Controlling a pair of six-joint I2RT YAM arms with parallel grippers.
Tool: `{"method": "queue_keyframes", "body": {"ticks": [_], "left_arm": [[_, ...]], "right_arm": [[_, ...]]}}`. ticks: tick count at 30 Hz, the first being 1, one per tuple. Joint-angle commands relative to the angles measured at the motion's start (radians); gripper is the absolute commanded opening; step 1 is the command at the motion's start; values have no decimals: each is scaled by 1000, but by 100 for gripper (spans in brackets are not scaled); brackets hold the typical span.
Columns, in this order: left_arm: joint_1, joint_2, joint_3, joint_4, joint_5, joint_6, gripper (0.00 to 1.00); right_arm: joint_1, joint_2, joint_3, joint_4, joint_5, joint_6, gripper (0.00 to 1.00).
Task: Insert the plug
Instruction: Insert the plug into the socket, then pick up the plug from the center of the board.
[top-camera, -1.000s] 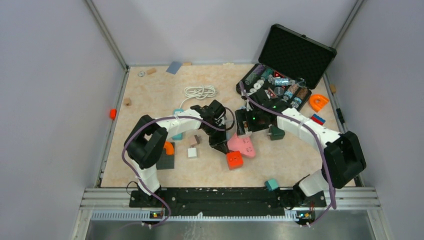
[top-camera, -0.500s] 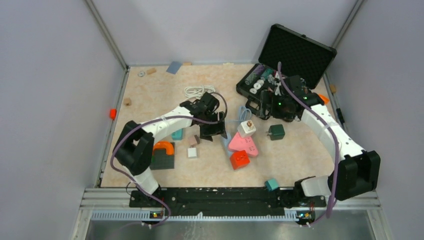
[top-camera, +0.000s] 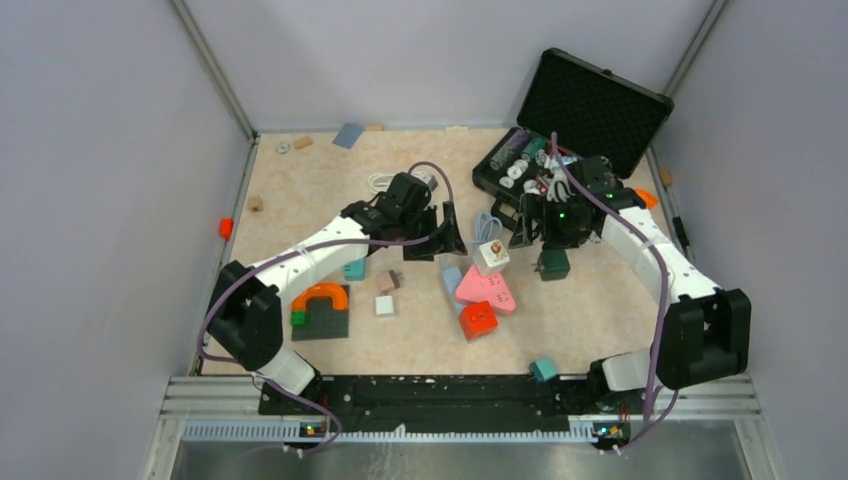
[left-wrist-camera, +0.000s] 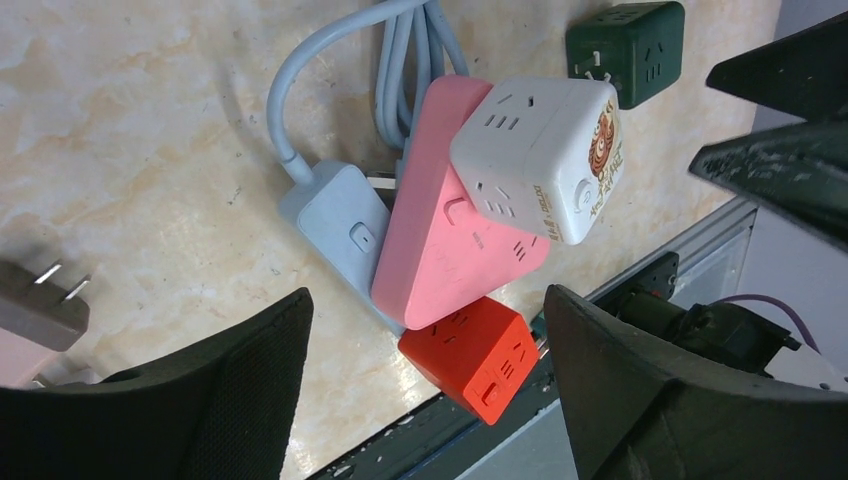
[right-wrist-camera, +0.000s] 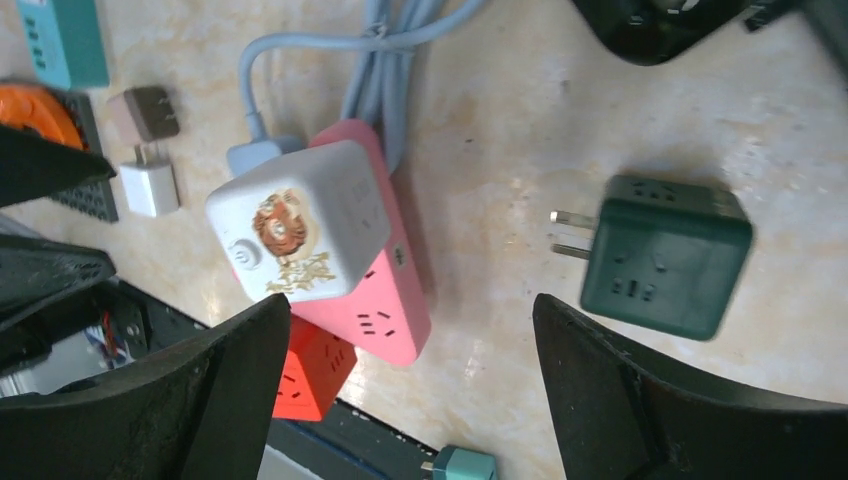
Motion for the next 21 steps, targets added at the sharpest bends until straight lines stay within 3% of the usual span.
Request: {"method": "queue_keyframes", "body": {"ticks": [1,3,12,19,21], "left_arm": [[-3,-29,-42,71,22,-20,88],[-3,-35,-56,78,21,-25,98],[-3,-75,-97,69,-22,-30,99],[0,-94,-116,70,-42,-37,99],[1,-95,-118,66,-47,-43,99]], "right_arm": [[101,38,33,9,-62,-78,88],[147,55,34,17,-34,-71,88],[263,151,89,38,67,-61,87],[319,205,104,26,162,-81,48],[331,195,81,42,169,-75,28]]}}
